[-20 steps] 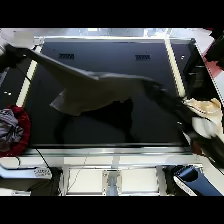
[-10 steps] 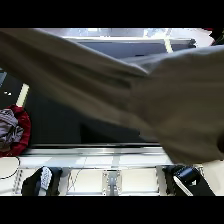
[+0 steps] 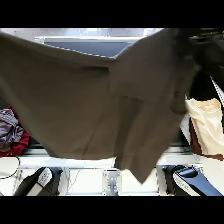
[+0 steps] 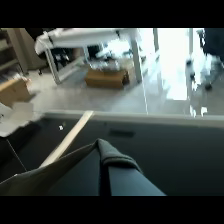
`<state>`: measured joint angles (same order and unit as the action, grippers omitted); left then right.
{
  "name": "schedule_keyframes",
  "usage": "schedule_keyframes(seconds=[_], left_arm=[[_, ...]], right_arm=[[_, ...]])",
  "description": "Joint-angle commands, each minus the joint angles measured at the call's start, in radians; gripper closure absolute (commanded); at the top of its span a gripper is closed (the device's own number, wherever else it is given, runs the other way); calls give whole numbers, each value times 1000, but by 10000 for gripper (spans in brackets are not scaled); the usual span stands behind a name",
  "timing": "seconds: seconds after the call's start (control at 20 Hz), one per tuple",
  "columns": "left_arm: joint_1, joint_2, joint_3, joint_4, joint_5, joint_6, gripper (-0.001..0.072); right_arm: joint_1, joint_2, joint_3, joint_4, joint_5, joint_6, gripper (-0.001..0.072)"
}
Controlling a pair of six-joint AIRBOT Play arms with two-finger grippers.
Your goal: Fold the shirts.
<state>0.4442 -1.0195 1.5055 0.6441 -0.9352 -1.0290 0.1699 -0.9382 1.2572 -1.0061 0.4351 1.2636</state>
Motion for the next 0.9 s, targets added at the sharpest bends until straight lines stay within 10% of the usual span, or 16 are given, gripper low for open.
schedule_keyframes(seconds=[0.0,0.35,0.4,0.5,0.85], left_arm=[[-217,-300,0,269,140,-69,704],[-342,-792,57,380,378,-228,701],[-343,-804,65,380,382,-228,627],[-343,-790,75,373,400,-228,58],[-212,-405,92,373,304,-229,-3]], right_arm=[[-79,-299,6,-11,18,37,701],[-79,-640,6,-10,-230,27,698],[-79,-641,6,-11,-254,28,657],[-79,-639,47,-10,-250,30,247],[-208,-432,401,-183,304,32,197]])
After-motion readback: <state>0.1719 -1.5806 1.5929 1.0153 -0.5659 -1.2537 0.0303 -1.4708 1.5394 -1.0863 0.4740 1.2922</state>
